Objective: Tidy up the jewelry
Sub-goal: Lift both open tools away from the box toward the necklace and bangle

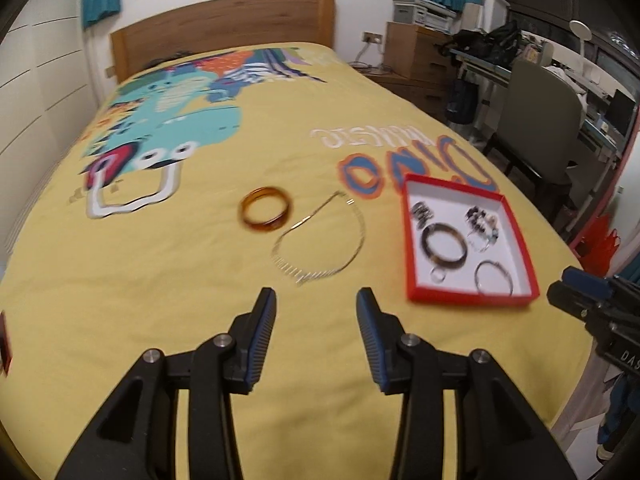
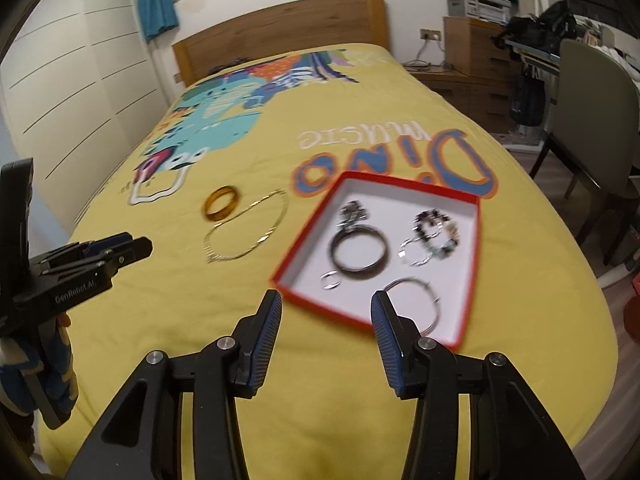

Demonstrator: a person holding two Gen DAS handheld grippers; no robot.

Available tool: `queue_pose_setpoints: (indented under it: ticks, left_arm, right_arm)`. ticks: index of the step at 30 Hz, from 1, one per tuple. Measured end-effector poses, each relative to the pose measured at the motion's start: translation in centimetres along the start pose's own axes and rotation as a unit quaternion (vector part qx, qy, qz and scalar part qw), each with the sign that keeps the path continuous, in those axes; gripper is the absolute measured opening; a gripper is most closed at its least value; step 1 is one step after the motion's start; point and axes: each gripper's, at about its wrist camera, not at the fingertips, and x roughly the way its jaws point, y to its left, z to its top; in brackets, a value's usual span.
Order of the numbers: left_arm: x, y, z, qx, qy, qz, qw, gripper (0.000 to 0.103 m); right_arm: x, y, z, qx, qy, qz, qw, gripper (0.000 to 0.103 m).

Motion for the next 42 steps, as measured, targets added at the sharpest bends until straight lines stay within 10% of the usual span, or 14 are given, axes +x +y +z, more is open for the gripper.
queue_pose_setpoints:
  ticks: [18, 42]
  left_arm:
    - [-11.2, 7.0, -7.6, -0.045, -0.055, 0.076, 0.9945, 0.049]
    - [-11.4, 10.8, -8.7, -0.077, -0.054, 0.095, 0.9910, 0.052]
  right_arm:
    - [-3.9, 9.8, -3.8, -0.028, -0.008, 0.042, 0.999, 0.062]
    - [-1.4, 15.4, -4.9, -0.054, 0.021, 0.064, 0.996, 0.076]
